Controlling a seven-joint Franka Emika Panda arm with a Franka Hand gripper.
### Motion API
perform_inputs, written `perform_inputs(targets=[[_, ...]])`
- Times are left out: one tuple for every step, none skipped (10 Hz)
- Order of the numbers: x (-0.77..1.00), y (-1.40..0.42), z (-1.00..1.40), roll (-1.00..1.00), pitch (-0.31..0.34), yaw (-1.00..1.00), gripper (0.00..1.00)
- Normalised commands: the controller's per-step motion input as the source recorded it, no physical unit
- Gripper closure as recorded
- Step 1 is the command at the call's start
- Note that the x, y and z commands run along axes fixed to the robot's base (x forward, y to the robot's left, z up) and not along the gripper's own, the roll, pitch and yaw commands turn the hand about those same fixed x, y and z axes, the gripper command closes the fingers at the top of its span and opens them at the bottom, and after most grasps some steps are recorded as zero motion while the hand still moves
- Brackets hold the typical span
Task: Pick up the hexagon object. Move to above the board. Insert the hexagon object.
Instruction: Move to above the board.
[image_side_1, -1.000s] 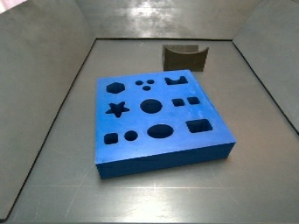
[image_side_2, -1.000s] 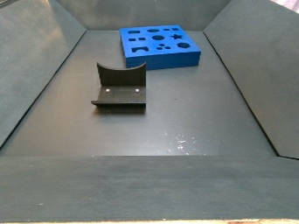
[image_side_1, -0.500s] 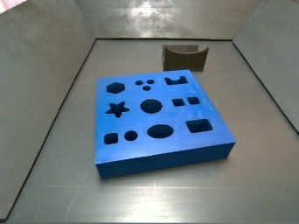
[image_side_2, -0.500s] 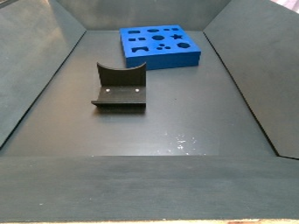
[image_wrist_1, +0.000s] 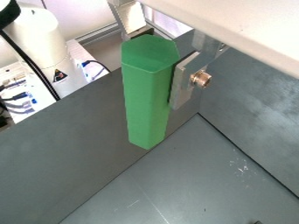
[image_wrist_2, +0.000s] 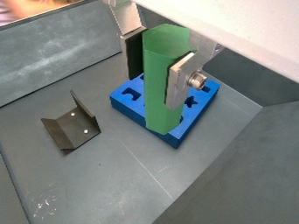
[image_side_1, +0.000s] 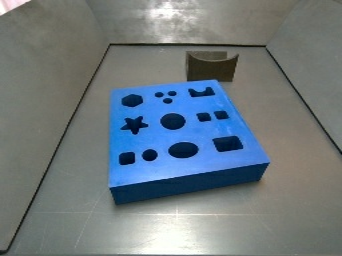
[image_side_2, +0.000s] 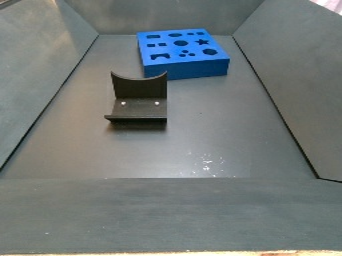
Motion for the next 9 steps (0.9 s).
perform_inputs(targets=[[0.76,-1.0,-0.08,0.14,0.422,-0.48,1.0],[0.77,-1.0,-0.08,0.15,0.425,-0.45,1.0],[0.81,-1.0,-0.09,0.12,0.427,-0.29,1.0],[0.84,-1.0,-0.08,0.0,0.339,-0.12,1.0],[0.81,-1.0,-0.07,0.0,0.244,-0.06,1.0],[0.81,-1.0,-0.06,0.01,0.158,-0.01,1.0],[0.83,-1.0,-0.06,-0.01,0.123,0.0,1.0],[0.85,-1.0,-0.07,0.01,0.103,0.0,1.0],[0.86,-1.0,-0.06,0.02,0.096,0.0,1.0]])
